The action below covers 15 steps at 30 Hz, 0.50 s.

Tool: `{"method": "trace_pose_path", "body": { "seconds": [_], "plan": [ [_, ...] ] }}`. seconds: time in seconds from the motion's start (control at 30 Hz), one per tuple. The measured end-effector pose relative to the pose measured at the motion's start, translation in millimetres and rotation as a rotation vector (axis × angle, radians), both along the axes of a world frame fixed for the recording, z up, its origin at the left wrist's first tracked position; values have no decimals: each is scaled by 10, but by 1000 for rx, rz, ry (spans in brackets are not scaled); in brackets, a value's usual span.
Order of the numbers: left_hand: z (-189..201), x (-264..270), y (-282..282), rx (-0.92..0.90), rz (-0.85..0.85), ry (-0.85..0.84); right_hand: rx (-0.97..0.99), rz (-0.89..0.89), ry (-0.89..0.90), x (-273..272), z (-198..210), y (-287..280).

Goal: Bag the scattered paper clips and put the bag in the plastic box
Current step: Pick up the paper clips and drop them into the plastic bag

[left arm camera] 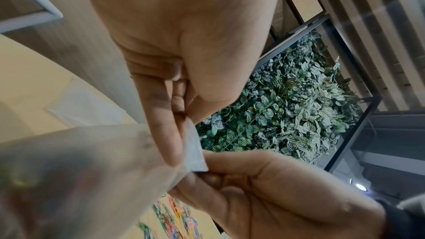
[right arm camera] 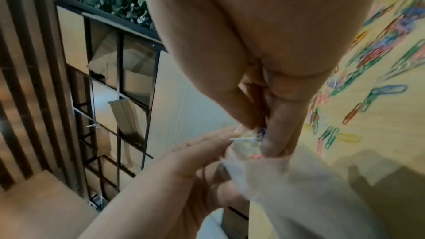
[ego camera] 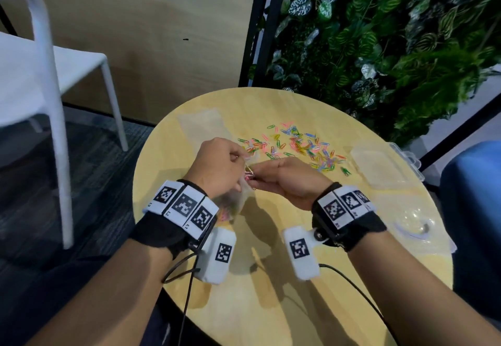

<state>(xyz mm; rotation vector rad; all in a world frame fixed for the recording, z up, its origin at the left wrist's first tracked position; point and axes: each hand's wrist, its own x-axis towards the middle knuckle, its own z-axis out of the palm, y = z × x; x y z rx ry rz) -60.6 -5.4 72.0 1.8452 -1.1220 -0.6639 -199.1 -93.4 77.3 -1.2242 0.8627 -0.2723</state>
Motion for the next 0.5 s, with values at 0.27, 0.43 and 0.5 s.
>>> {"method": "trace_pose_path", "body": {
  "seconds": [0.27,0.43,0.5],
  "plan": [
    [-16,50,-11,-1,0,35,-1016,197,369,148,-127,40],
    [12,209,8,18,72,23,-894,358,365,282,158,-30],
    [22,322,29,19,122,-1,-845,179,245,338,189,-190]
  ]
}}
